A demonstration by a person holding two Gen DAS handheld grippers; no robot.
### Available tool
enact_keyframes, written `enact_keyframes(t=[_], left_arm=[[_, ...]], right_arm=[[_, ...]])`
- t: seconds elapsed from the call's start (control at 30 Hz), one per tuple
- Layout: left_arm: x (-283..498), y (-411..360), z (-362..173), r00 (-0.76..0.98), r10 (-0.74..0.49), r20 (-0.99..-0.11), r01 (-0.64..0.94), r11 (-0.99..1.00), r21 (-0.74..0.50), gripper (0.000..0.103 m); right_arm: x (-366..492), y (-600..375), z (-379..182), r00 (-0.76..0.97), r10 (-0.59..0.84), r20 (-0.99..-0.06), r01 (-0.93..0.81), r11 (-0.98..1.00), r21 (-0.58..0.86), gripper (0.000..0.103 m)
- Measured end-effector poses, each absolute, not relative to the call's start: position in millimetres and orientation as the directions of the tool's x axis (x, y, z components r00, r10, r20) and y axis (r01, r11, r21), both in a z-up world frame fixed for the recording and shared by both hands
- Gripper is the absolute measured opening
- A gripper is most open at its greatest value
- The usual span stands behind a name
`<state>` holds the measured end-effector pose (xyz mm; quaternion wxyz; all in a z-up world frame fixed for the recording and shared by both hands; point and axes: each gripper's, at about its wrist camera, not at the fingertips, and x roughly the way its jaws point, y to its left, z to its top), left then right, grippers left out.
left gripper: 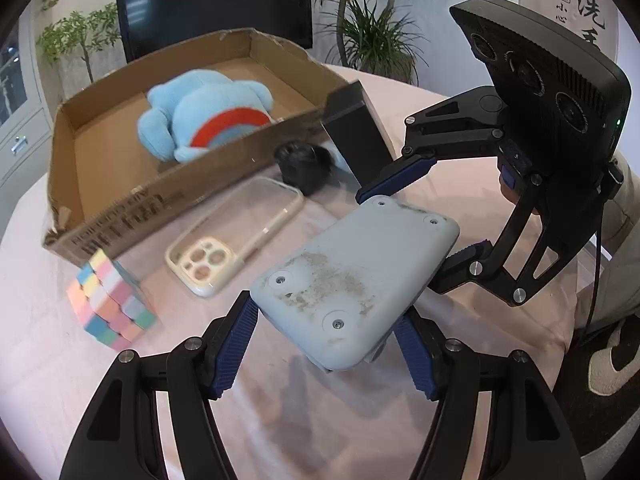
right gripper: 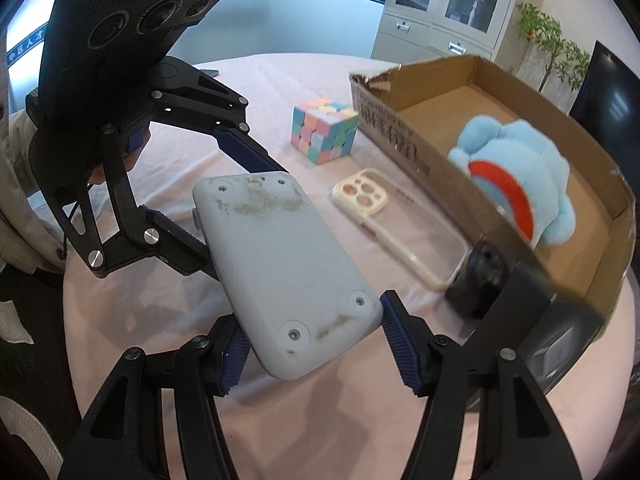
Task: Organize objects
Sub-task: 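Grasp the white power bank with the right gripper and lift it, then lower the power bank into the box and open the right gripper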
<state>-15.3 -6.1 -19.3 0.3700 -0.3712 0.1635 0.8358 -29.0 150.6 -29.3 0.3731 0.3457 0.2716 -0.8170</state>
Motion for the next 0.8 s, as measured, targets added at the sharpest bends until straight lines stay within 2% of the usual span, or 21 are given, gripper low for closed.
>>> enact_keyframes(t=[0.53, 0.6, 0.67, 0.73, 0.77, 0.8], left_arm=[[-58.6, -24.0, 36.3, -0.565, 0.468, -0.679, -0.700, -0.708, 0.094, 0.067], [-65.8, -25.9, 42.1, -0.578, 0.463, -0.672, -0.695, -0.711, 0.107, 0.064], [-72.5, -27.6, 47.4, -0.585, 0.457, -0.670, -0.692, -0.712, 0.117, 0.061], [-81.1, -29.1, 51.6, -0.589, 0.455, -0.668, -0.691, -0.712, 0.124, 0.051], [-84.0, -29.7, 52.4, -0.590, 0.459, -0.664, -0.691, -0.713, 0.121, 0.046], [-88.5, -30.5, 53.4, -0.591, 0.459, -0.663, -0.690, -0.713, 0.121, 0.045]], right_arm=[[-74.8, 128.6, 23.8, -0.556, -0.430, -0.711, 0.784, -0.555, -0.277, 0.059], [-83.2, 125.4, 31.6, -0.558, -0.444, -0.701, 0.787, -0.551, -0.278, 0.059], [-92.6, 120.5, 36.8, -0.555, -0.451, -0.699, 0.794, -0.539, -0.282, 0.055], [-98.7, 115.5, 40.6, -0.539, -0.465, -0.703, 0.805, -0.530, -0.266, 0.040], [-103.2, 113.9, 41.9, -0.536, -0.469, -0.702, 0.806, -0.532, -0.261, 0.039], [-106.6, 112.2, 41.9, -0.539, -0.467, -0.701, 0.804, -0.535, -0.261, 0.039]])
